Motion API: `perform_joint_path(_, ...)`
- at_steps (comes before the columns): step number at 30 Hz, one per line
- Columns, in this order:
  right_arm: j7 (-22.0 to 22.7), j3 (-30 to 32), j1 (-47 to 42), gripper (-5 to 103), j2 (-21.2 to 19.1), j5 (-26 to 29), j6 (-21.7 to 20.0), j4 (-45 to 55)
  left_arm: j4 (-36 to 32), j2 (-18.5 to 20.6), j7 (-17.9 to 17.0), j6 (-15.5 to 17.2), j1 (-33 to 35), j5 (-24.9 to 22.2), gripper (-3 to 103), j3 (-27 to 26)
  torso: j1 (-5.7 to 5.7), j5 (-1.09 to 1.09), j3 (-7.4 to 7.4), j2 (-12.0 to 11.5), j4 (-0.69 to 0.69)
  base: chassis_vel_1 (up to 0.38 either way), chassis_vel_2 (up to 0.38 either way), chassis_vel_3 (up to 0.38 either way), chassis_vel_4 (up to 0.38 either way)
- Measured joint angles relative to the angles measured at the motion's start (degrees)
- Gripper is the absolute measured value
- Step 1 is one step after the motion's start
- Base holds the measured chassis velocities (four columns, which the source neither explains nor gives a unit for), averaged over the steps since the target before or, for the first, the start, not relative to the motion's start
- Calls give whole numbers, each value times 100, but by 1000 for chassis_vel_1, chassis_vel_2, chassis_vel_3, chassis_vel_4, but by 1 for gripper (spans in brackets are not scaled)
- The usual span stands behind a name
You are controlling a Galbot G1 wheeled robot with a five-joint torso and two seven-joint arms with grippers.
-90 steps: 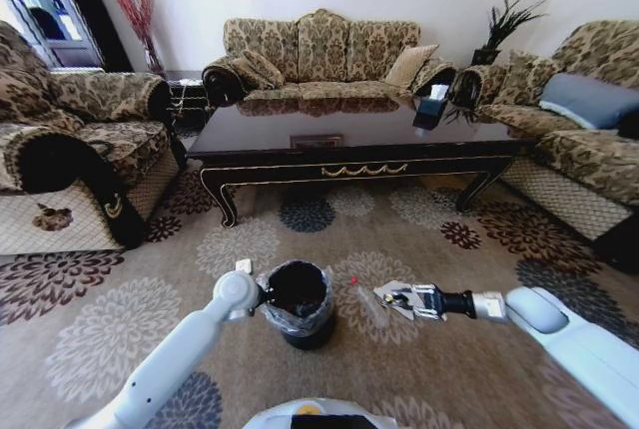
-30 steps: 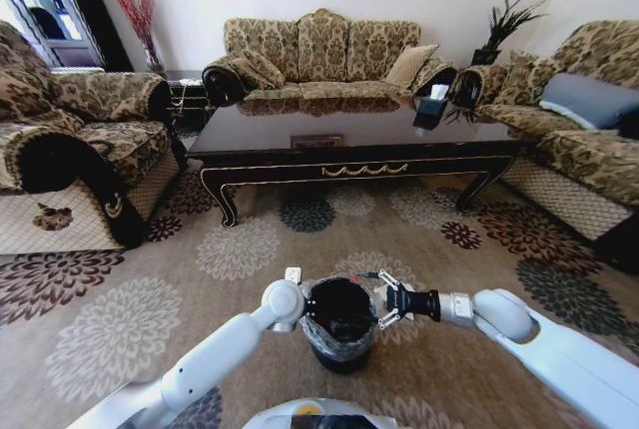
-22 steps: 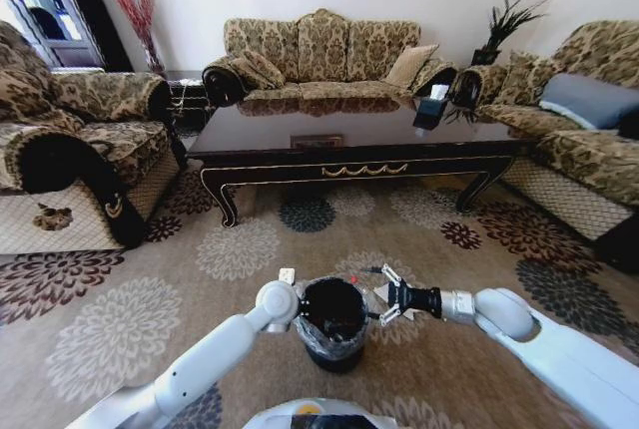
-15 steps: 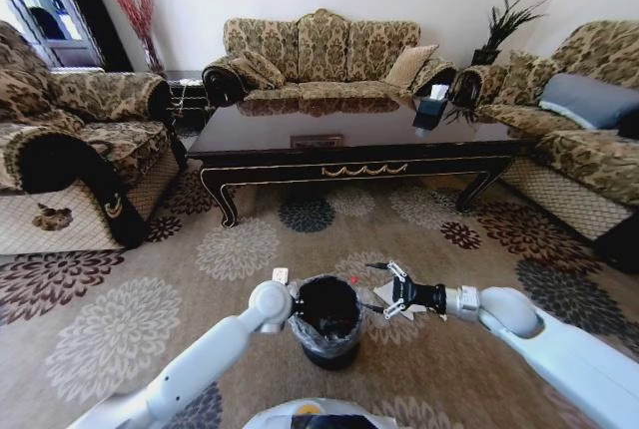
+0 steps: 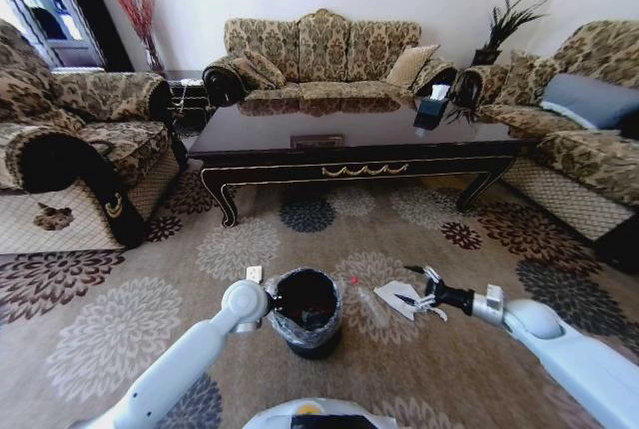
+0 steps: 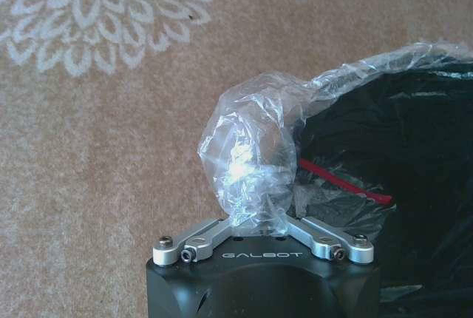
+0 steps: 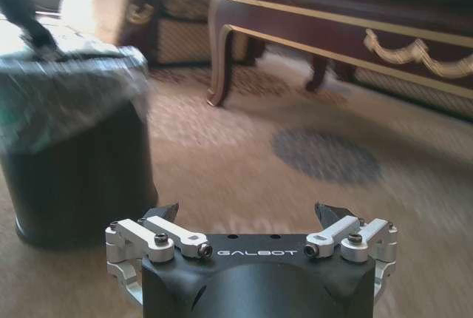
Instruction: Move to the front of the table and pick up the trash from the floor, then place it into the trash bin.
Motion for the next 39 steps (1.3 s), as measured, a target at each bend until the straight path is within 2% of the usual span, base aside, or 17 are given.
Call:
perform_joint_path(5, -292, -94, 380, 100, 324, 96, 62, -1389, -11, 56, 4, 0, -11, -60, 0, -49, 0, 0, 0, 0, -1, 0, 0, 0, 0)
perform_joint_path(7, -342, -112, 456, 100, 369, 95, 75, -1580, -11, 58, 6, 0, -10, -61, 0, -44, 0, 0, 0, 0, -1, 0, 0, 0, 0)
perform_joint_path(11, -565, -182, 1003, 100, 730, -52, 161, -2845, -12, 55, 14, 0, -13, -67, 0, -6, 0, 0, 0, 0, -2, 0, 0, 0, 0)
perform_joint_path(17, -605, -154, 1476, 100, 1049, -221, 135, -3711, -62, 101, 20, 0, 44, -48, 0, -24, 0, 2, 0, -1, 1, 0, 0, 0, 0)
perform_joint_path(23, -141, -134, 1678, 100, 1300, -294, -8, -3987, -143, 147, 23, 0, 126, -46, 0, -100, 0, 0, 0, 0, 1, 0, 0, 0, 0)
perform_joint_path(25, 239, -147, 1819, 100, 1444, -318, -132, -4182, -144, 154, 31, 0, 141, -46, 0, -116, 0, -1, 0, -1, 1, 0, 0, 0, 0)
perform_joint_path(27, 314, -150, 1850, 100, 1476, -342, -159, -4229, -144, 154, 37, 0, 147, -46, 0, -121, 0, 0, 0, -1, 0, 0, 0, 0, 0)
perform_joint_path(31, 869, -121, 2013, 100, 1615, -716, -282, -4563, -143, 151, 44, 0, 156, -41, 0, -126, 0, 0, 0, -1, 0, 0, 0, 0, 0)
perform_joint_path(39, 1287, -7, 2145, 100, 1764, -837, -435, -4991, -145, 143, 53, 0, 148, -40, 0, -126, 0, -1, 0, -1, -1, 0, 0, 0, 0)
